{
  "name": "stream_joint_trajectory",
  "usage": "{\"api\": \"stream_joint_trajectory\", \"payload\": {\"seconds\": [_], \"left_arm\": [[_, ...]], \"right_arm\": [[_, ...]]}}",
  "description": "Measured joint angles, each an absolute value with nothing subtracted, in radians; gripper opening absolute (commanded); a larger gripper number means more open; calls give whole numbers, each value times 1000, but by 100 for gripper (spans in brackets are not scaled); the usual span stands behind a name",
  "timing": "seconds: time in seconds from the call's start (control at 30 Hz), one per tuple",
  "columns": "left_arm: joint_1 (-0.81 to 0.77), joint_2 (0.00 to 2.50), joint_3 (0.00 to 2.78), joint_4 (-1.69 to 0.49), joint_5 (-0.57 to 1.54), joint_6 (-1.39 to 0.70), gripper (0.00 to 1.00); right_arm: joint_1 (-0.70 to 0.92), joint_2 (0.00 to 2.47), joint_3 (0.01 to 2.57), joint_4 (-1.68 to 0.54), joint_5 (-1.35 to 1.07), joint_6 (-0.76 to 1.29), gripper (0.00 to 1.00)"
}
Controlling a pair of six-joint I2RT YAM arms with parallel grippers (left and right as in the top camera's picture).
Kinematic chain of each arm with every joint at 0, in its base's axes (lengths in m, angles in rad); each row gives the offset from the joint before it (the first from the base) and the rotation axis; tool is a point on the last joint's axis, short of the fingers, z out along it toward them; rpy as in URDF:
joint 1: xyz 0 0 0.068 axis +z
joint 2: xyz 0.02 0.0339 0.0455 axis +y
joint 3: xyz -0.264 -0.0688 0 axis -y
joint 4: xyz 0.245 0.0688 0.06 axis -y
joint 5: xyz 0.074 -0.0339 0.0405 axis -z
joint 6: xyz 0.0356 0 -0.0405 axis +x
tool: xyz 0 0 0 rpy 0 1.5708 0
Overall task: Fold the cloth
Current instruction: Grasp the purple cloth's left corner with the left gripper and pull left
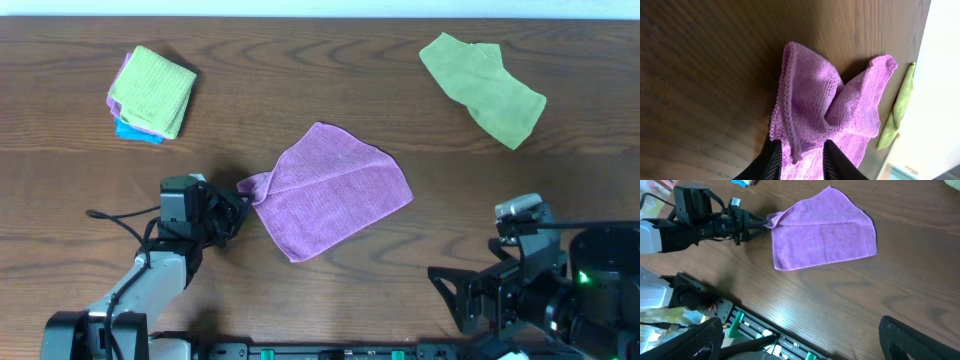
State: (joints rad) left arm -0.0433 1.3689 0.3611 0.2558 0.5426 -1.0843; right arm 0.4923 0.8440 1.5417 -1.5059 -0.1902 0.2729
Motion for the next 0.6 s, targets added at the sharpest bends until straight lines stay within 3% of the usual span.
{"api": "stream_joint_trajectory", "payload": {"seconds": [0.33, 0.43, 0.5, 0.6], "left_arm": [[-43, 1383, 362, 262, 531, -1085, 28], [-43, 1410, 366, 262, 531, -1087, 18], [-43, 1421, 375, 263, 532, -1089, 7], [-43, 1426, 399, 265, 540, -1087, 6]], "right_arm": [[492, 844, 1542, -1506, -190, 273, 98], [492, 844, 1542, -1506, -190, 273, 98], [492, 844, 1542, -1506, -190, 273, 98], [492, 844, 1541, -1506, -190, 273, 98]]}}
